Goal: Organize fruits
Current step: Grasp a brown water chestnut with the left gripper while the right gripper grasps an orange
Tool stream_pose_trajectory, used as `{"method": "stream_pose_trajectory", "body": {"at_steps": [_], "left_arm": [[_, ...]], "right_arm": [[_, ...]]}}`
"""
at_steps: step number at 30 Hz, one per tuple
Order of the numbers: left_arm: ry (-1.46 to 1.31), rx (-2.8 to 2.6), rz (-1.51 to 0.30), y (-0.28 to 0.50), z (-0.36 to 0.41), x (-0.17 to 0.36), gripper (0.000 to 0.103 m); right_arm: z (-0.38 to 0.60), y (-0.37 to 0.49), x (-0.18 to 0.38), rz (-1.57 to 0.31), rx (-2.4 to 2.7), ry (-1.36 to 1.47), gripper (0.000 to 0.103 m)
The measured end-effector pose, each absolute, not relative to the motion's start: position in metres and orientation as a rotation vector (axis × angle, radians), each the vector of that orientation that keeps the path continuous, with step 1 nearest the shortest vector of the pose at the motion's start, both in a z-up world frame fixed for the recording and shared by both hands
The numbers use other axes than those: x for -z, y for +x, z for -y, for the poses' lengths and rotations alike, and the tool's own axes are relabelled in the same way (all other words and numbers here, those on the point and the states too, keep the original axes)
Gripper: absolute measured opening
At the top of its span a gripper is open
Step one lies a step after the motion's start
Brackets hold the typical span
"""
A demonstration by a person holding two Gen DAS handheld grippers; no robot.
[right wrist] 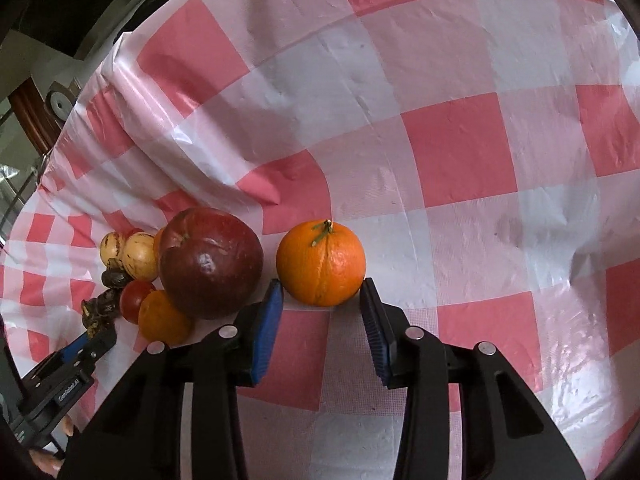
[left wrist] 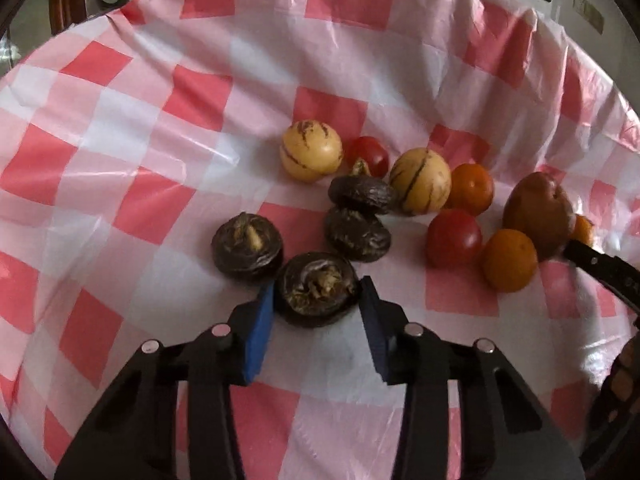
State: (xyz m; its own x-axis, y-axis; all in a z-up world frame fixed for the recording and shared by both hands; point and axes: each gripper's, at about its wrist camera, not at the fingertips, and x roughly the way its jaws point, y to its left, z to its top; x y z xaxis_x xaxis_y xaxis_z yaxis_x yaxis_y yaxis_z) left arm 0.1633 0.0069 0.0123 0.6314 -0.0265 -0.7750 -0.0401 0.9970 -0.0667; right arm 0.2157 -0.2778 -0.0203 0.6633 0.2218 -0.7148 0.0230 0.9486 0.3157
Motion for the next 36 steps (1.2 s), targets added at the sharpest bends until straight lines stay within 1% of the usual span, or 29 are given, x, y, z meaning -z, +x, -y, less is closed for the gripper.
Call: {"method": "stream_pose_trajectory", "body": {"at_steps": [9, 15, 17, 21, 25, 30, 36], "left_arm": [[-0.147, 0.043, -0.819, 0.134, -0.027, -0.018, 0.042], [-0.164, 0.036, -0.760, 0.123, -0.022, -0.033, 0.042], [-0.190, 0.028, -0.753, 0.121, -0.023, -0.036, 0.042], [-0.224, 0.008, -0.714, 0.092, -0.028, -0.044, 0.042], [-0.272, -0.001, -0.703, 0.053, -0.037, -0.040, 0.042], [-0.289, 0.007, -0.677, 0.012, -0.045, -0.038, 0.042], [-0.298, 0.031, -0.653, -0.017, -0.050, -0.039, 0.042]], "right_arm": [[0.293, 0.211, 0.018, -0.826, -0.135, 0.366, 0.039], [0.318, 0.205, 0.018, -0.782, -0.134, 0.451, 0.038], [0.327, 0.200, 0.016, -0.745, -0.131, 0.480, 0.023], [0.339, 0.190, 0.010, -0.709, -0.074, 0.508, 0.023], [0.332, 0.171, 0.002, -0.680, -0.039, 0.498, 0.023], [0.313, 0.118, -0.003, -0.665, -0.095, 0.466, 0.023], [0.298, 0.061, -0.011, -0.654, -0.194, 0.441, 0.023]]}}
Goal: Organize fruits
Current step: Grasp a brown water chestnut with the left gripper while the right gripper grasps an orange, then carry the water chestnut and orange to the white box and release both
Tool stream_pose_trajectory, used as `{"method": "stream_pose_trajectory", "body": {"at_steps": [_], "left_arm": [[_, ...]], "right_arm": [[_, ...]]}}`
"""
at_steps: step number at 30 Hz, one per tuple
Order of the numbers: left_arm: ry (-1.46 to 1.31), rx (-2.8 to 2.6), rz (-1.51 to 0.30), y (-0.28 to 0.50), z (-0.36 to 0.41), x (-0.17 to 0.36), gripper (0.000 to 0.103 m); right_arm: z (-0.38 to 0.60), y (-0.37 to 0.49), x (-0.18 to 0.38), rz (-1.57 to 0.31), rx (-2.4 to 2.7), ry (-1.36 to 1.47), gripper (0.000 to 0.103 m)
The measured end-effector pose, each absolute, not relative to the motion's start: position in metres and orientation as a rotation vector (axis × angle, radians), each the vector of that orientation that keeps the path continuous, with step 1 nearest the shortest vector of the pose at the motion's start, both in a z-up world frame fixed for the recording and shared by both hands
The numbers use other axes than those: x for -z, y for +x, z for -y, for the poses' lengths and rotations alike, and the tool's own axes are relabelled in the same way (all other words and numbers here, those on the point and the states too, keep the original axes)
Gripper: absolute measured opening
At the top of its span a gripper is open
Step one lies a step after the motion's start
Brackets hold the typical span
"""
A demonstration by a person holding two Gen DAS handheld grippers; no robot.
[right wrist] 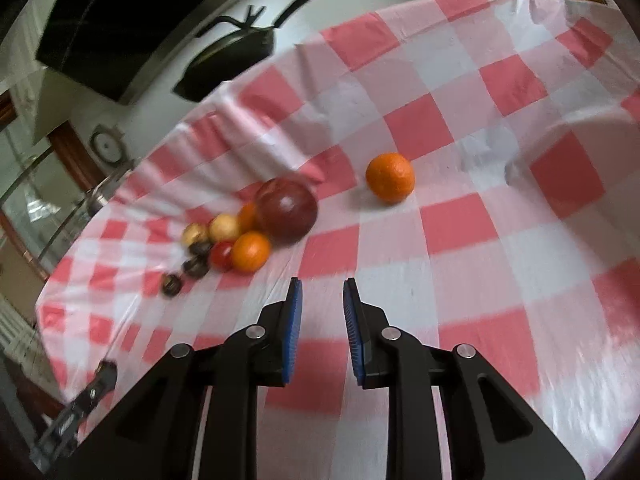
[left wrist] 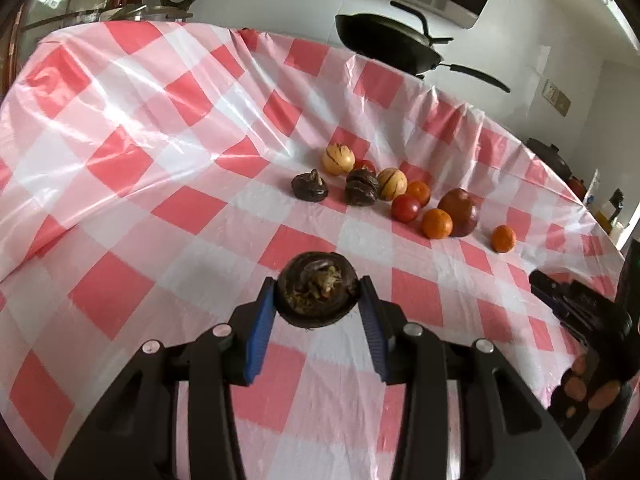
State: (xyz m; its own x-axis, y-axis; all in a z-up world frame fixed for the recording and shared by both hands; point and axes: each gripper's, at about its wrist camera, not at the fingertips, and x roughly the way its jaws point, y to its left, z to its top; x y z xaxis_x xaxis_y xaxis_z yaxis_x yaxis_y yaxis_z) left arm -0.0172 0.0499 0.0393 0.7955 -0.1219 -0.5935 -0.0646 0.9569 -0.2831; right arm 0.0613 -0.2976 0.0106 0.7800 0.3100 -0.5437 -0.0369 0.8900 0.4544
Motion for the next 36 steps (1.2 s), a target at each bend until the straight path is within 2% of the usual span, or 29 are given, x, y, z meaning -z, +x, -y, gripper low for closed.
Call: {"method": "stream_pose_trajectory", "body": {"at_steps": [6, 7, 8, 9, 10, 13, 16, 22, 24, 25, 36], "left_arm": [[-0.335, 0.049, -0.660, -0.026, -0.059, -0.038, 0.042], [-0.346, 0.061, -0.668, -0.025, -0.059, -0.037, 0.042], [-0.353, 0.072, -0.673, -0.024, -0.058, -0.037, 0.042], [-0.351, 0.085, -0.675, -0.023, -0.056, -0.038, 0.042], [-0.337, 0.090, -0.672, -0.024, -0.052, -0.039, 0.042], [-0.298, 0.105, -0.653, -0.028, -0.044, -0.043, 0.042], [-0.289, 0.129, -0.657, -0.028, -0.039, -0.043, 0.042], [-0.315, 0.189, -0.706, -0.024, -0.032, -0.036, 0.042], [-0.295, 0.189, -0.698, -0.025, -0.028, -0.036, 0.042], [-0.281, 0.185, -0.690, -0.026, -0.026, -0.037, 0.042], [-0.313, 0.187, -0.671, -0.028, -0.033, -0.036, 0.042]], "right_arm": [[0.284, 0.040, -0.013, -0.672, -0.236, 0.403, 0.025], [0.288, 0.047, -0.015, -0.674, -0.202, 0.406, 0.032], [0.293, 0.057, -0.016, -0.680, -0.158, 0.417, 0.055], [0.298, 0.070, -0.016, -0.689, -0.106, 0.428, 0.068], [0.302, 0.083, -0.014, -0.692, -0.075, 0.439, 0.074], [0.300, 0.129, -0.004, -0.746, -0.022, 0.395, 0.074], [0.290, 0.174, 0.007, -0.825, 0.030, 0.321, 0.066], [0.285, 0.227, 0.007, -0.864, 0.118, 0.192, 0.060], [0.283, 0.236, 0.007, -0.867, 0.129, 0.165, 0.052], [0.281, 0.236, 0.007, -0.863, 0.121, 0.158, 0.045], [0.278, 0.121, -0.005, -0.731, 0.028, 0.416, 0.045]]}}
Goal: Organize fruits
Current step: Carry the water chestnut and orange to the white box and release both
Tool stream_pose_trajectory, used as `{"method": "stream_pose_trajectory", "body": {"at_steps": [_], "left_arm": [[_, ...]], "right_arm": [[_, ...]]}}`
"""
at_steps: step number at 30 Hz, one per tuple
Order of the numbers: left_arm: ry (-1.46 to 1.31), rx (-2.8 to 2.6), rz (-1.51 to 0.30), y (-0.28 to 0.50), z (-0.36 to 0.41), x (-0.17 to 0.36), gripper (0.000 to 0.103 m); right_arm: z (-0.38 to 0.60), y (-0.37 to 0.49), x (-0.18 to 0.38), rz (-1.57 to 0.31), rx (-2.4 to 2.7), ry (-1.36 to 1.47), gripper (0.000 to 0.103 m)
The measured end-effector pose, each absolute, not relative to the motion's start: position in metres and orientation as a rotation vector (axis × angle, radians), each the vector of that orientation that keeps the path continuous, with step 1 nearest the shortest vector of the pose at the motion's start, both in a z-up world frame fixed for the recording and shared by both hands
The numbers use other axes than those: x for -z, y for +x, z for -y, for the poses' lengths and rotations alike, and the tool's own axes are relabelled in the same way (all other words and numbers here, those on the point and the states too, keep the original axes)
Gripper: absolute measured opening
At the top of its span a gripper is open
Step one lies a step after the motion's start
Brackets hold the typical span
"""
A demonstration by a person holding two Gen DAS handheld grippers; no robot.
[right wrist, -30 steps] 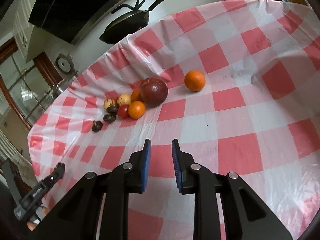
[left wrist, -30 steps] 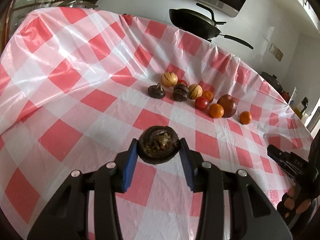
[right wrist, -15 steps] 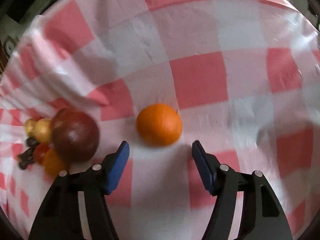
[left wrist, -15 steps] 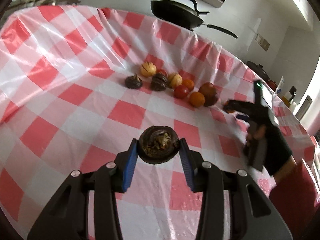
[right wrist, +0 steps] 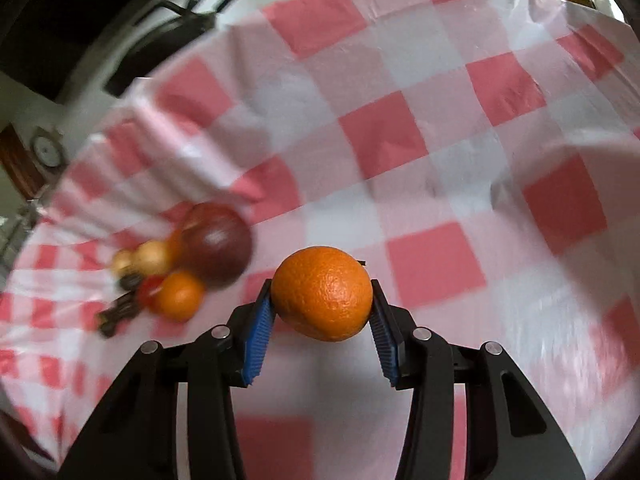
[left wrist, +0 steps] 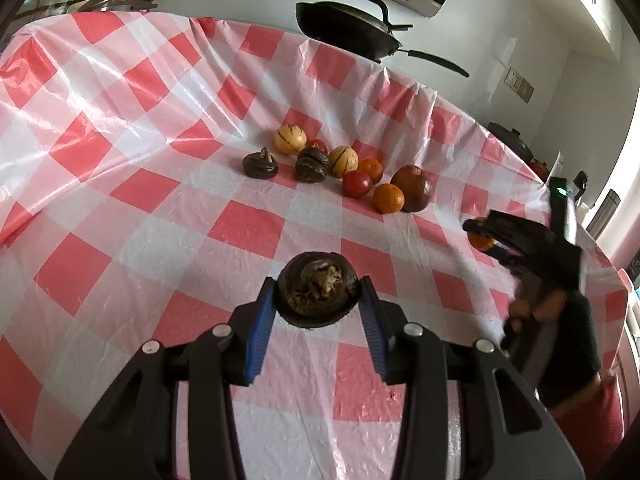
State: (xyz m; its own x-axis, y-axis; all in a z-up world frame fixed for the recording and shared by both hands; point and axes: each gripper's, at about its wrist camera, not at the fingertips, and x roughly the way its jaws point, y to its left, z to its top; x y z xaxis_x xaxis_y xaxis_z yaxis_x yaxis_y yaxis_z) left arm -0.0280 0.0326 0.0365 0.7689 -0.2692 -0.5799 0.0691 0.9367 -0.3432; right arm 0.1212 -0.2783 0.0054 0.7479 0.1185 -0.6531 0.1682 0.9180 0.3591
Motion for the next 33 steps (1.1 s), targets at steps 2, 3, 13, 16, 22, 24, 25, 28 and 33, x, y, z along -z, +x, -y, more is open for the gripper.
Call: {"method": "stream_pose_trajectory", "body": {"at_steps": [2, 3, 13, 16, 22, 24, 25, 28, 33], "left_arm": [[-0.325, 0.176, -0.643, -0.031, -0.037, -0.040, 0.042], [-0.335, 0.171, -0.627, -0.033, -0.041, -0.042, 0.042], [-0.322, 0.132, -0.591, -0.092, -0.070, -0.048, 0.042], [-0.298, 0.123, -0.581, -0.115, -0.082, -0.052, 0.042], [-0.290, 0.092, -0.575, -0.149, -0.113, -0.053, 0.042], [-0.293, 0.076, -0.580, -0.160, -0.125, -0.050, 0.042], [-0.294, 0.070, -0.582, -0.163, -0.130, -0.049, 0.042], [-0.293, 0.040, -0.580, -0.180, -0.148, -0.047, 0.042], [-0.286, -0.008, -0.554, -0.204, -0.173, -0.047, 0.042]], "right_arm": [[0.269, 0.098, -0.013, -0.705, -0.016, 0.433, 0.045], [0.264, 0.086, -0.015, -0.697, -0.041, 0.440, 0.045], [0.192, -0.016, -0.022, -0.689, -0.268, 0.319, 0.045], [0.180, -0.035, -0.024, -0.689, -0.321, 0.304, 0.045], [0.147, -0.071, -0.023, -0.711, -0.415, 0.238, 0.045], [0.135, -0.079, -0.021, -0.724, -0.443, 0.218, 0.045], [0.125, -0.084, -0.020, -0.731, -0.462, 0.199, 0.045], [0.099, -0.096, -0.017, -0.743, -0.508, 0.140, 0.045], [0.056, -0.118, -0.015, -0.745, -0.601, 0.040, 0.045]]}}
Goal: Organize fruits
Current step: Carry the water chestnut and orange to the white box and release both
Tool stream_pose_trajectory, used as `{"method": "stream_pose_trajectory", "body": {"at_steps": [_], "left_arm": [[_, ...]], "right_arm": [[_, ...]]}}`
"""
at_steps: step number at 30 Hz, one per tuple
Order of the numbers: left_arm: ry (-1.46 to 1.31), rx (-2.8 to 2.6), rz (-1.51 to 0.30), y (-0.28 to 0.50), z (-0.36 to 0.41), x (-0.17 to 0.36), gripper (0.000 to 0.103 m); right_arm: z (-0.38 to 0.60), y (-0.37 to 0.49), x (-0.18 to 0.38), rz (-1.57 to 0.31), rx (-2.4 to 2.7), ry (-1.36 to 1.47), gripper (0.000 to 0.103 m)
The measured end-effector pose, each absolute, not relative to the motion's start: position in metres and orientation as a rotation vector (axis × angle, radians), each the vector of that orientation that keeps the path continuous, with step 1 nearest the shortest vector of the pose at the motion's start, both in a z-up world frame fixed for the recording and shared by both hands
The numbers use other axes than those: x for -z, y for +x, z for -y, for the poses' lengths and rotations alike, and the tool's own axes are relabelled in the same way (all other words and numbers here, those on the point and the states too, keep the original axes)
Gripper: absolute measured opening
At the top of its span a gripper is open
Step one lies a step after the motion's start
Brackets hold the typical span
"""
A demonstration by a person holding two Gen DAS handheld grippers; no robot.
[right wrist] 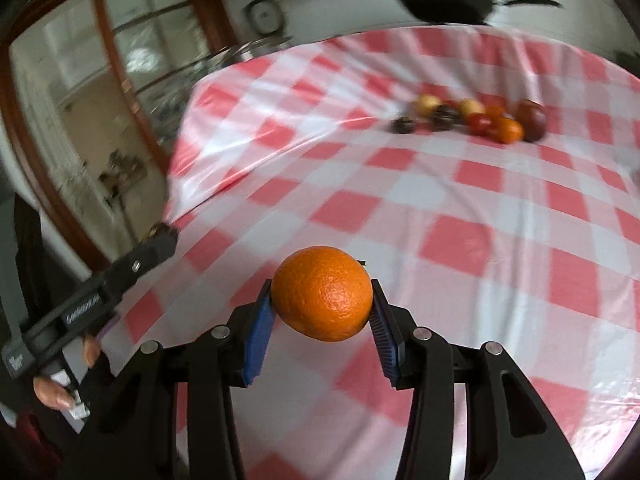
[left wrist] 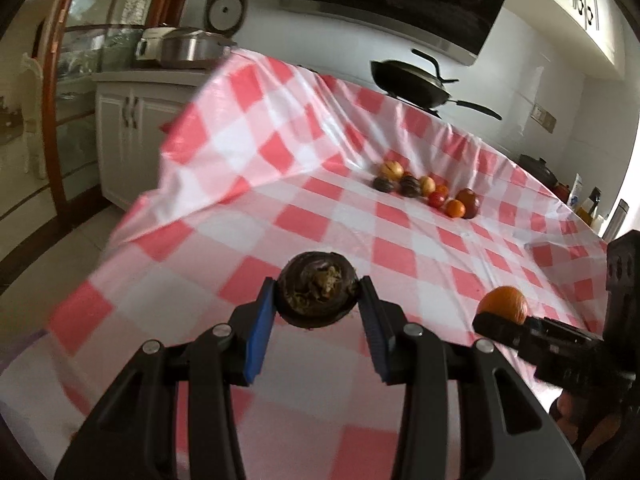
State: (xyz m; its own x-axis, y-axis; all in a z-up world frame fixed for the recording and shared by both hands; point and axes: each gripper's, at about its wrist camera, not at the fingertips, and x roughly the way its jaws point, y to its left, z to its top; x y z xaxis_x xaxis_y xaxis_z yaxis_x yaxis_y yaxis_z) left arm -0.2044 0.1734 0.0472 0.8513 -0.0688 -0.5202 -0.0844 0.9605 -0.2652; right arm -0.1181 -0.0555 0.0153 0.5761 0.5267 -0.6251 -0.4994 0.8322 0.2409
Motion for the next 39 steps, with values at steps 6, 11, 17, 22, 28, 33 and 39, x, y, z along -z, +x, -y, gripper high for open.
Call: {"method": "stream_pose_trajectory", "body": {"at_steps": [6, 11, 17, 22, 28, 33, 39], "left_arm": [[-0.257, -0.070, -0.554, -0.234, -0.204, -0.042, 0.042], [-0.294, -0.158, -0.583, -0.264, -0.242, -0.028, 0.042], [-0.375, -0.266, -0.608, -0.303, -0.294, -0.009, 0.042], [-0.404, -0.354, -0.656, -0.329, -0.326, 0.011, 0.042], [-0.417, -0.467, -0.757, -0.353, -0.354, 0.048, 0.042], [-0.481, -0.566, -0.870, -0.366, -0.385, 0.084, 0.042], [-0.520, -0.637, -1.027, -0.361, -0.398, 0.123, 0.042]], "right_arm": [[-0.006, -0.155, -0.018, -0.720, -0.734, -0.109, 0.045], [-0.048, -0.186, -0.019, -0.691, -0.858, -0.206, 0.045], [-0.099, -0.227, -0.007, -0.681, -1.001, -0.350, 0.045], [-0.146, -0.267, 0.016, -0.664, -1.117, -0.541, 0.045], [-0.196, -0.309, 0.068, -0.718, -1.239, -0.785, 0.046], [-0.226, -0.327, 0.109, -0.770, -1.269, -0.960, 0.045], [-0.246, -0.333, 0.152, -0.916, -1.252, -1.070, 0.045]]}}
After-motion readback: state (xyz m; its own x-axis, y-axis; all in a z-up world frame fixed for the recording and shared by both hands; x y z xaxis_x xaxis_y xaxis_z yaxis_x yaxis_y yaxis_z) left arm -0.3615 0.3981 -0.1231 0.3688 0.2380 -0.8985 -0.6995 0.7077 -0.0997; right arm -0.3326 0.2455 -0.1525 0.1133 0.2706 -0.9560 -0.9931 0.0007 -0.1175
